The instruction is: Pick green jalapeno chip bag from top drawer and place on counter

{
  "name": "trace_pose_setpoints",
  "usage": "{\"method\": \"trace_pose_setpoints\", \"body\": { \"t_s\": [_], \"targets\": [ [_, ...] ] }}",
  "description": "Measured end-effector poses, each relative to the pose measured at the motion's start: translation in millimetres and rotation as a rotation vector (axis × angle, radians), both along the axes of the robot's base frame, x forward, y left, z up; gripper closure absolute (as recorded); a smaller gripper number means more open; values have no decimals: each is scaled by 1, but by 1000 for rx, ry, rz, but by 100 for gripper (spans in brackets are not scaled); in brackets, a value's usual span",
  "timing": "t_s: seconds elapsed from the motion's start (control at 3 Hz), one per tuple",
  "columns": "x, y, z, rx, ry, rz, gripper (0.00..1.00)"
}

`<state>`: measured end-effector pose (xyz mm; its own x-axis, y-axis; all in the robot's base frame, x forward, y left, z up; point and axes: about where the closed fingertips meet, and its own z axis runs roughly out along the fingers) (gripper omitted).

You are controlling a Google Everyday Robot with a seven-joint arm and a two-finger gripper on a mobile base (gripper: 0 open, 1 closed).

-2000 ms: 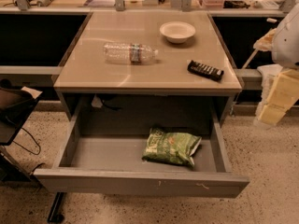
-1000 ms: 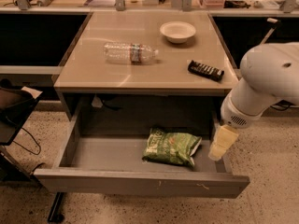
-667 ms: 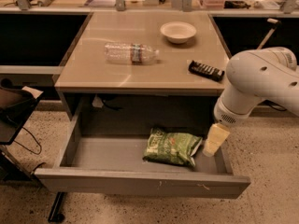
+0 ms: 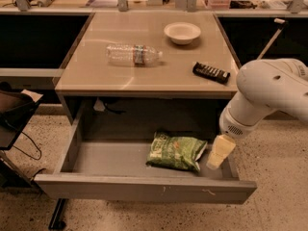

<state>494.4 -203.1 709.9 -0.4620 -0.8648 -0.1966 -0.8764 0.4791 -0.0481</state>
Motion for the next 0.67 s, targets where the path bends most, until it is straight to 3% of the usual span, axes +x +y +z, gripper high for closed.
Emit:
{"method": "trace_pose_setpoints", "body": {
  "t_s": [0.33,0.67],
  "targets": [
    [-18,49,-11,101,32,123,0],
    [-5,95,-13,209,1,163,0]
  ]
}}
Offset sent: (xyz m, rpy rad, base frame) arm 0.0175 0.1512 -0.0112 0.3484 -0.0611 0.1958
